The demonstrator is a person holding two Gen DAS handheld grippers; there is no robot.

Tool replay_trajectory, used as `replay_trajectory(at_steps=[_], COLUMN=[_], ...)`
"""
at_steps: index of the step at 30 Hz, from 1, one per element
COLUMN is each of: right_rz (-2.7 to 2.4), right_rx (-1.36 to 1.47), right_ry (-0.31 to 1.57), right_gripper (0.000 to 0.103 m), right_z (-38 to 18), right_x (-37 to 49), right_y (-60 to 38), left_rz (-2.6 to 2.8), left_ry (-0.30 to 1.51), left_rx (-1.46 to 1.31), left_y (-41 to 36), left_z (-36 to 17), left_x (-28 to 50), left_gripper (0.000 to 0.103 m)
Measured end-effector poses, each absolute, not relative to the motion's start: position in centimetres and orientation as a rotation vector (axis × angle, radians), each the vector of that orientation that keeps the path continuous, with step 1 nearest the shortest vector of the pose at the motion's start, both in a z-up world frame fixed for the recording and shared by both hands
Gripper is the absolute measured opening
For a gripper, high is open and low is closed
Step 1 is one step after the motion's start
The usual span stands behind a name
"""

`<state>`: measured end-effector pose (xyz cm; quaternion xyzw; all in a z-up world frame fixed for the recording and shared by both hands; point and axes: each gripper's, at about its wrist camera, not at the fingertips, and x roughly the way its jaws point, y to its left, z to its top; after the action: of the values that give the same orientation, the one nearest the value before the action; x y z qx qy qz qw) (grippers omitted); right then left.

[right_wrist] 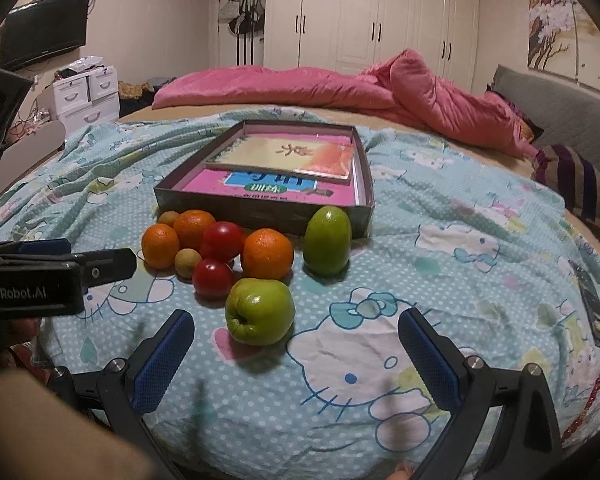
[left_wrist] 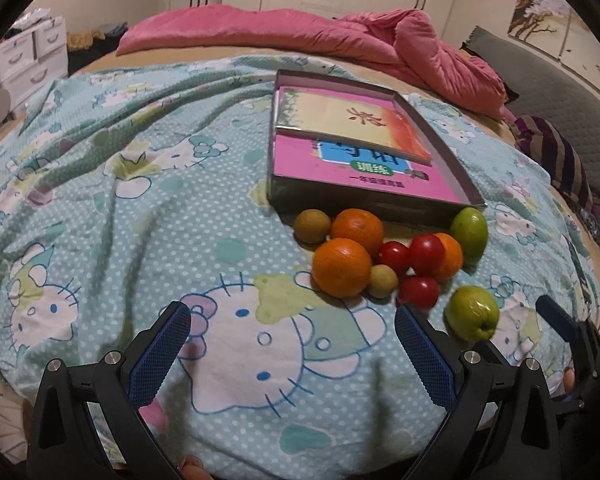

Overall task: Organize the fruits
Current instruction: 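Close the left tool on a large orange while the right tool grasps a green apple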

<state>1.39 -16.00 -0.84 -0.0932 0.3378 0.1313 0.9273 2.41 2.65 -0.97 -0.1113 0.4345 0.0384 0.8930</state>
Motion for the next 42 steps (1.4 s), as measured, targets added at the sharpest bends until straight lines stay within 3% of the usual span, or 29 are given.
replay_trajectory(at_steps=[8,10,14,15,18,23,25,27,32,33,42], right_rz=[0.275,0.286,0.304,0.308,0.311,0.319,0.321,0.33,0.35,0.355,0.369], right_rx=[-0.185,-0.196,-0.202,-0.193,-0.171,-0.168,-0.171,-0.165,-0.155,-0.15,-0.084], right_ry=[0.774,0.775,0.789,0.803,0.826,0.829,0.833,0.835,0.84,0.841,0.835], right_gripper=[0.103,0.099,0.081,0.075,0.07,0.062,0.06,0.054,0.045,0.042,0.041], right_z=[-1.9,-2.1,-2.4,-2.6,-2.9,-3.0,-3.0,-3.1,-3.1,-3.0,-2.3], right_x=[3.2,3.5,4.0,4.2,4.6,4.9,4.9,5.0,5.2,5.2,5.3], right_y=[-15.5,-15.0,-14.5,-14.5,-14.8,-14.7,-14.6,-14.6,-14.6,-14.6,-15.6], left_rz=[0.061,0.046,0.025,0.023,0.0,-0.021,-0.035,-0.053,-0.083,-0.097,-0.107], left_ry=[0.923,0.932,0.943,0.943,0.95,0.959,0.962,0.975,0.99,0.992,0.982], left_rx=[-0.214,-0.217,-0.242,-0.248,-0.263,-0.291,-0.299,-0.314,-0.305,-0.301,-0.298], left_y=[2.5,2.3,2.5,2.6,2.7,2.8,2.7,2.7,2.2,2.0,2.5], left_z=[-1.5,-1.7,-1.9,-2.0,-2.2,-2.4,-2.4,-2.6,-2.7,-2.7,-2.2], left_x=[4.3,4.7,5.1,5.2,5.8,6.4,6.8,7.4,8.1,8.2,7.8], left_gripper=[0.101,0.101,0.096,0.094,0.075,0.074,0.064,0.063,0.048,0.04,0.038])
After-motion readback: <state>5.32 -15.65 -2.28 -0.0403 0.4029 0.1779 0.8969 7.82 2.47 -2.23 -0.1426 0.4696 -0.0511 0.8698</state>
